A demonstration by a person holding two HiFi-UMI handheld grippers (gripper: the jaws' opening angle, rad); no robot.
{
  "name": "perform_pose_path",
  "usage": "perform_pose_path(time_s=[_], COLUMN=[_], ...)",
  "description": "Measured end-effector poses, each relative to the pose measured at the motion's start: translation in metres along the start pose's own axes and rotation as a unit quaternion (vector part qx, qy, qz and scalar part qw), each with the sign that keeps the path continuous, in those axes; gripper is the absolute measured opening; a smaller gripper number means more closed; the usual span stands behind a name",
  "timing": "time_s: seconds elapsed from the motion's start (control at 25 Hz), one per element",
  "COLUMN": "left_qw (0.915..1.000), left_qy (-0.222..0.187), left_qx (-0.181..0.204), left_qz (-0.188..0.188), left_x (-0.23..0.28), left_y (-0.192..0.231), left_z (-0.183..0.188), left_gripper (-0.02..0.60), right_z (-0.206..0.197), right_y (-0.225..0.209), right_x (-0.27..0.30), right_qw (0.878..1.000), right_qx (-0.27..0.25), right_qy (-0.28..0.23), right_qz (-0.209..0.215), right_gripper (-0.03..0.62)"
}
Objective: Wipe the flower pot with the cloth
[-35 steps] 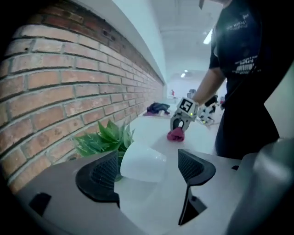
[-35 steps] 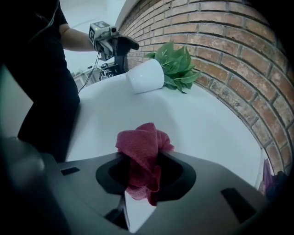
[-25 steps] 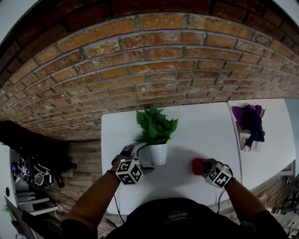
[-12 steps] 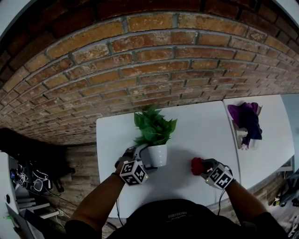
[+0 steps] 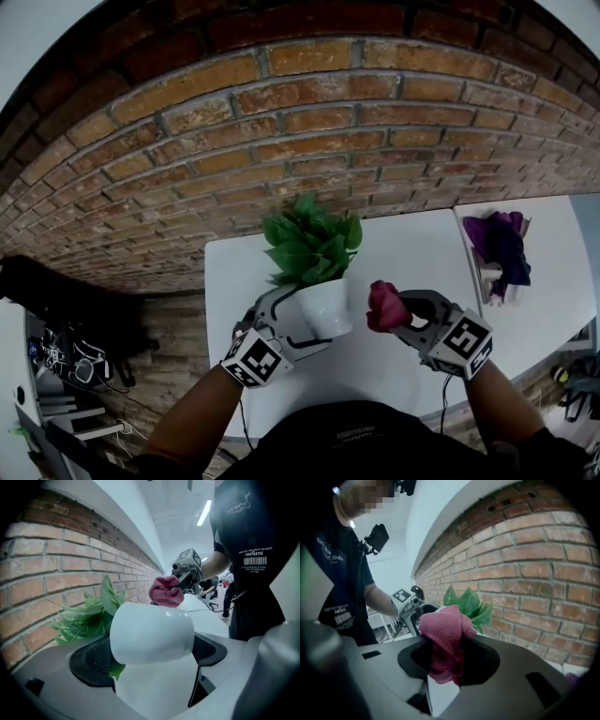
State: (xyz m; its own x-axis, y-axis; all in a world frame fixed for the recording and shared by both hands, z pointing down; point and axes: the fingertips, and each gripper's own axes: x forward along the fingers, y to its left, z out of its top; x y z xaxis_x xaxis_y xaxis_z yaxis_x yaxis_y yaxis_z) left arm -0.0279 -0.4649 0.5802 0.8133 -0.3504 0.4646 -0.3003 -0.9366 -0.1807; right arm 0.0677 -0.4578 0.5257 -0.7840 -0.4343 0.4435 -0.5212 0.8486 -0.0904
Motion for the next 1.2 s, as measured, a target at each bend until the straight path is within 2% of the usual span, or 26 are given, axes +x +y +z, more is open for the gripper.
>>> perform_pose_path(time_s=[0.08,0.2,0.44,0.6,0.8,1.0,1.08,1.2], left_qw=[0.9999,0.9994,0.9974,0.9974,0.9934,0.9825,0.9786,0.976], left_qy=[-0.006,-0.013,-0.018,-0.045,-0.105,-0.182,-0.198,-0.21], left_qx=[0.013,0.029,0.064,0.044,0.025,-0.029,-0.051,-0.058], left_qz=[0.008,0.016,0.027,0.035,0.036,0.028,0.02,0.013], left_x=[-0.012,-0.027,-0.05,-0.072,-0.091,-0.111,-0.118,-0.124], left_y=[0.001,0.0,-0.011,-0.014,-0.017,-0.02,-0.022,-0.025], left_z=[0.017,0.037,0.065,0.078,0.109,0.141,0.15,0.158], left_gripper=[0.526,0.526,0.526,0.526,0.525,0.52,0.518,0.517], right_z=[0.047,0.091,0.119,0.133,0.145,0.156,0.156,0.159], right_y=[0.015,0.044,0.091,0.097,0.094,0.089,0.085,0.084], right_x=[0.0,0.006,0.023,0.014,0.0,-0.015,-0.021,-0.027], right_qw=[0.999,0.994,0.98,0.981,0.984,0.987,0.988,0.988], right_qx=[-0.034,-0.09,-0.18,-0.175,-0.155,-0.119,-0.094,-0.06], right_qy=[-0.03,-0.039,-0.027,-0.046,-0.068,-0.091,-0.101,-0.122], right_qz=[0.018,0.047,0.075,0.072,0.061,0.056,0.062,0.073], right_gripper=[0.117,0.117,0.117,0.117,0.117,0.116,0.117,0.116])
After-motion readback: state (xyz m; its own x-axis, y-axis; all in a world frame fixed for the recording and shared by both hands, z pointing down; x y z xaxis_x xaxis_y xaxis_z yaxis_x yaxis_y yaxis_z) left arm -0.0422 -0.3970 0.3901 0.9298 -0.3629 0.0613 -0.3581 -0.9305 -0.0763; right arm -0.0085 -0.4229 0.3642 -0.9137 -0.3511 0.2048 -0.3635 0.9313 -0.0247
